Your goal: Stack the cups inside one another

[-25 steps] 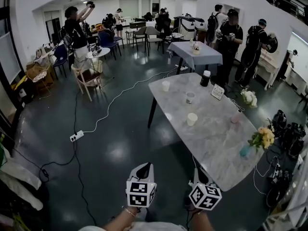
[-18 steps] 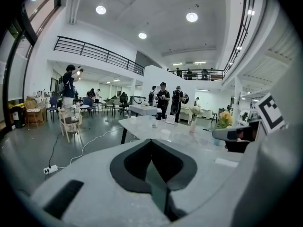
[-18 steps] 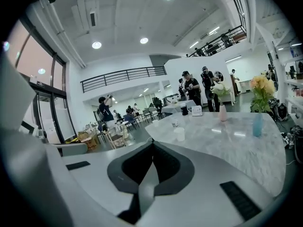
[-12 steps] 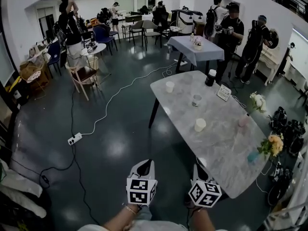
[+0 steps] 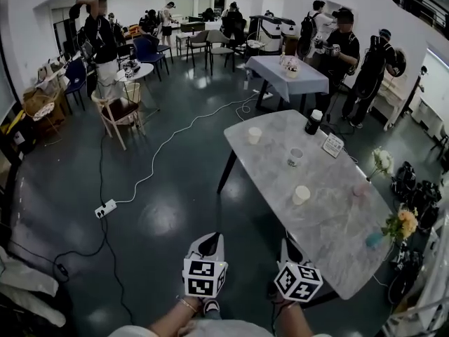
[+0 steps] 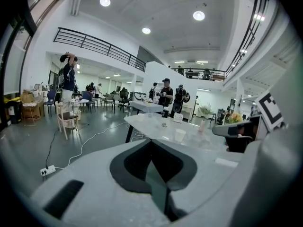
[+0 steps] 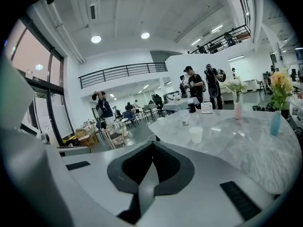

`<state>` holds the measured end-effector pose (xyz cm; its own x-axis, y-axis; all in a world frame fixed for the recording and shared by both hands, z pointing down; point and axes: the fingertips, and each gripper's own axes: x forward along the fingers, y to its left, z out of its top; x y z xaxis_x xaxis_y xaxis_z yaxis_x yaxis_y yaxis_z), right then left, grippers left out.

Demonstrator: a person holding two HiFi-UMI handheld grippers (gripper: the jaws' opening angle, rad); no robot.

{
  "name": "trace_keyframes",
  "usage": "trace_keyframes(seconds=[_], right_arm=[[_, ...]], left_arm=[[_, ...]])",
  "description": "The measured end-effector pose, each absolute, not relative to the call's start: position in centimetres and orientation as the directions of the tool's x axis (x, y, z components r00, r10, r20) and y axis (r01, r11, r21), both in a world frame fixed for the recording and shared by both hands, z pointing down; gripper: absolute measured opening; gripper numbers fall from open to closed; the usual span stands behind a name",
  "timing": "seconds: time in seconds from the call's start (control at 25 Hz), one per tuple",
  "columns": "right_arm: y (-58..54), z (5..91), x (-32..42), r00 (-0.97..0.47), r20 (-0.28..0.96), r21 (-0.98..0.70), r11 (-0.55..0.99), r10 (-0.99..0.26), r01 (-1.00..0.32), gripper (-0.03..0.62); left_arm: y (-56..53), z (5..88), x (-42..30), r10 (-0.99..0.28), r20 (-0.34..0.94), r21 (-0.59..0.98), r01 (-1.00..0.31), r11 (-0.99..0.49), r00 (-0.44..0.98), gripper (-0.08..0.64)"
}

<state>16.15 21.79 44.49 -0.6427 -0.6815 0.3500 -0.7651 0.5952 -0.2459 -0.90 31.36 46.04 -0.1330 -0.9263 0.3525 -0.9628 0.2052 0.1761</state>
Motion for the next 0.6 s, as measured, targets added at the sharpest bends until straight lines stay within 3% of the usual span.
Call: trace_keyframes(seconds=[0.6], right_arm=[[18.4, 45.3, 14.3, -0.587, 0.369, -0.253, 0.530, -0.721, -0.809, 0.006]], left_arm=[[27.9, 47.6, -4.3, -0.926, 0.368, 0.204, -0.963, 0.173, -0.088, -0.003]])
